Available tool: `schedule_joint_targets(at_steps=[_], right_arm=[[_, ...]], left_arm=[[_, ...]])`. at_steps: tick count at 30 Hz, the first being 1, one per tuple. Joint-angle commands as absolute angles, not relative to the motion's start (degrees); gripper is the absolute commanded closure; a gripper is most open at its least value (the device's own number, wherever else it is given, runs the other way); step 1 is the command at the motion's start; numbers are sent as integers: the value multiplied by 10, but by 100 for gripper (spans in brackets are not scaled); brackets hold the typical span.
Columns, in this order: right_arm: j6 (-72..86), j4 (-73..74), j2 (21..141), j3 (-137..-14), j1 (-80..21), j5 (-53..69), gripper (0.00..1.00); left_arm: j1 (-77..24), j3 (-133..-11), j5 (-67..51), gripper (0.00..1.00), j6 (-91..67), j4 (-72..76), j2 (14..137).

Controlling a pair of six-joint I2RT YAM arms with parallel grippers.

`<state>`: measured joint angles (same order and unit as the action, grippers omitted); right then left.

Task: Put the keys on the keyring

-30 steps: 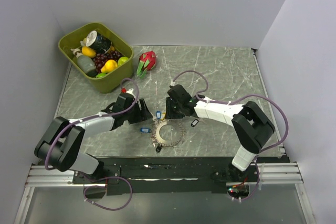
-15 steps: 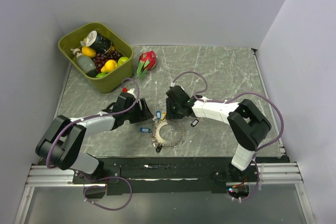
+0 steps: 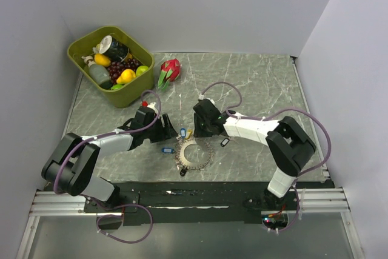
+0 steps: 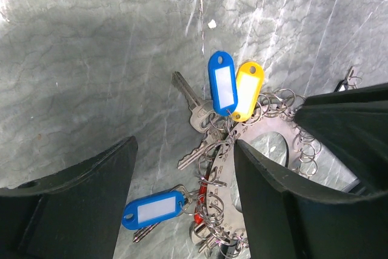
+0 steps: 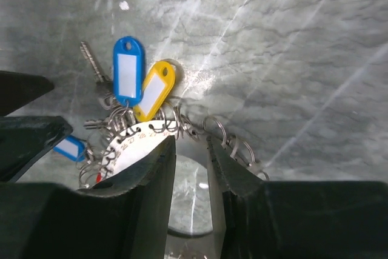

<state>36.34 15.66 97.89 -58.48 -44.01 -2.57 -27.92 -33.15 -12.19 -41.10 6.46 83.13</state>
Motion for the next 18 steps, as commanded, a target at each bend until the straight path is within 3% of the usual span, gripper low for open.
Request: schedule_joint_targets(at_steps=[1,18], right_arm=[[357,148,919,-587,-441,-56,65],[367,127,975,-607,-455,-10,70]], left_arm=[[-279,-333,-130,28,-400,74,838],[-278,-325,-126,28,-391,69,830]])
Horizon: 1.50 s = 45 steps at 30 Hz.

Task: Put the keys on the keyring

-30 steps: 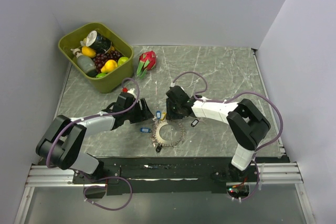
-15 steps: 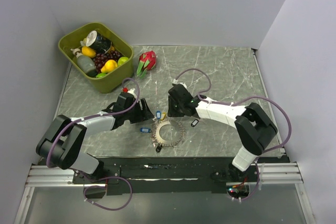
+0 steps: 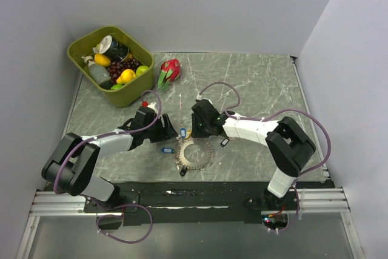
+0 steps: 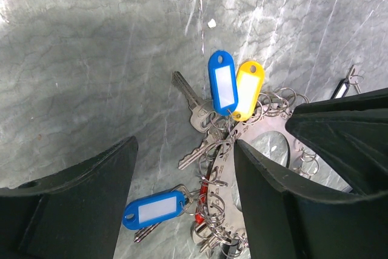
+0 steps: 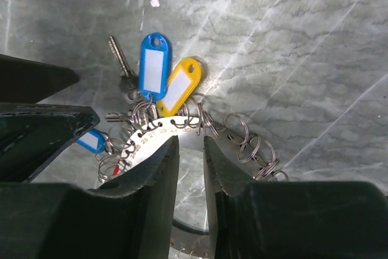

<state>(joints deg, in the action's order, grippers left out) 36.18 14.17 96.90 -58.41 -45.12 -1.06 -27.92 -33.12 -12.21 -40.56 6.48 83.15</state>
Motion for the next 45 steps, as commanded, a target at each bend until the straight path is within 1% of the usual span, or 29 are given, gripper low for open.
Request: schedule_joint_targets(at_steps=[1,16,22,29,45], right_arm=[[368,129,977,-609,-454,-12,70],[365,145,1008,-630,-454,-25,70],[362,147,999,-622,-454,-32,70],[359,134,956,-598,-454,-33,70],[365,130,975,-592,-454,-24,70]], left_arm=[[-279,-324,-124,29,-391,69,830],[-279,-328,-120,28,-386,64,826],[-279,-328,-120,28,-385,65,828],[-279,-328,-120,28,-385,69,831],[-279,-325,-119,28,-384,70,832]])
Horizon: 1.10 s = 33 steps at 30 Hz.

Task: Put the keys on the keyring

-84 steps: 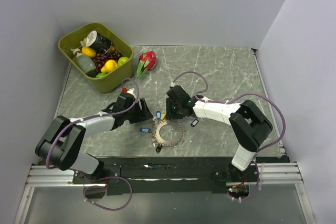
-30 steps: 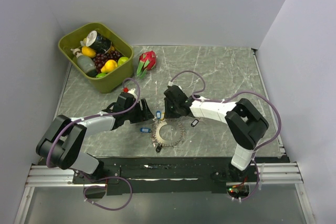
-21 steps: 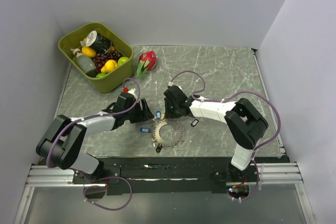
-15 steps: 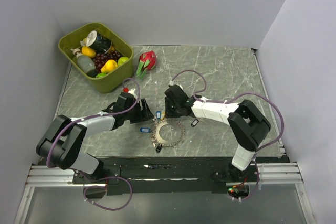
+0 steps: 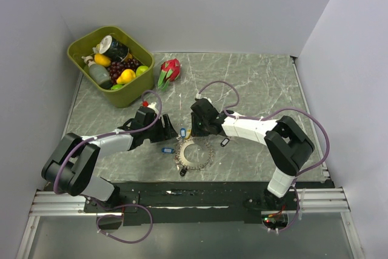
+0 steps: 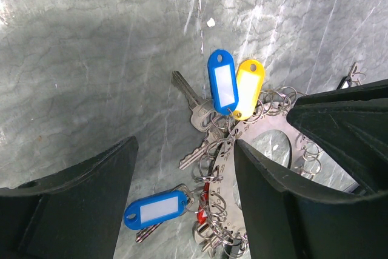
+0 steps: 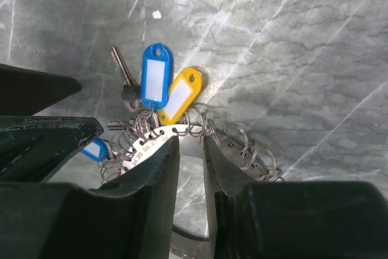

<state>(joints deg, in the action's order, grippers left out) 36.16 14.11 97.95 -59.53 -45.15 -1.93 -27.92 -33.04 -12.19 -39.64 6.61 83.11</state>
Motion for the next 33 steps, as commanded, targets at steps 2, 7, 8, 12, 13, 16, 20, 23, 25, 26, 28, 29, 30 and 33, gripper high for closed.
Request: schedule_joint_targets(at_steps=[2,7,8,12,13,16,20,23,25,26,28,29,30,33], right_arm=[[366,130,979,-593,-454,-23,71],[366,128,991,-596,-454,-21,71],[365,130,993,-598,-454,-21,71],[365,133,1002,-601,-454,-23,71],[364,132,1006,-602,-454,-22,71],[366,134,1014,-606,-454,-21,72],[367,132,1012,-601,-454,-25,73],[367,128,1013,-599,-454,-25,73],[368,126,1018,-599,-454,-25,79],[369,125,1020,-599,-454,-27,81],[370,122,1022,-598,-454,-29,88],[370,120,1022,-598,-454,-33,94],[369,120,1025,-599,-454,-35,98],[361,120,1017,-598,-454,-45,100]], left_arm=[[-279,-325,-118,28,-385,69,832],[-279,-326,-117,29,-384,69,831],[-278,-326,-117,29,-384,68,831],[-279,-324,-116,29,-384,68,829],[-279,-324,-115,29,-383,68,828],[-279,-324,-115,29,-384,66,826],[-279,-323,-113,29,-383,66,824],[-279,-322,-113,29,-383,66,824],[-279,-322,-112,29,-383,64,822],[-279,-322,-111,29,-382,63,820],[-278,-321,-109,29,-381,61,815],[-279,-321,-107,29,-381,61,812],[-279,-320,-106,29,-381,60,809],[-279,-320,-104,29,-381,56,799]])
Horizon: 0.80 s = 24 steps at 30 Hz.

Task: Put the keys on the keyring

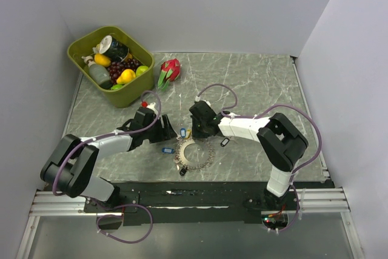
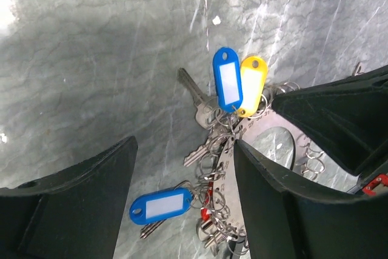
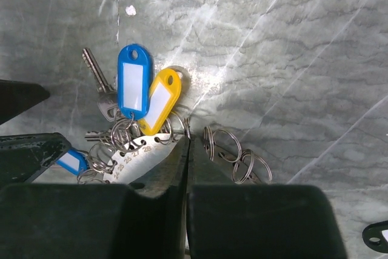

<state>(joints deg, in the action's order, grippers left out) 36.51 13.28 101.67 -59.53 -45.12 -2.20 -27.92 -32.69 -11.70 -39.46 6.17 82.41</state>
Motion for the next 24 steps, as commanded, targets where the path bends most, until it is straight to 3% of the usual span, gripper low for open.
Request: schedule_joint_targets(at_steps=[1,15,24], right_arm=[[354,120,1013,-597,-454,-47,100],[144,100,870,-592,-454,18,100],[6,131,777,-585,-454,164,100]], left_arm=[[-278,-320,-103,29,-380,53,795],[-274,-379,-112,28,-313,2,625],[-273,-426,-242,29,-275,2,557]])
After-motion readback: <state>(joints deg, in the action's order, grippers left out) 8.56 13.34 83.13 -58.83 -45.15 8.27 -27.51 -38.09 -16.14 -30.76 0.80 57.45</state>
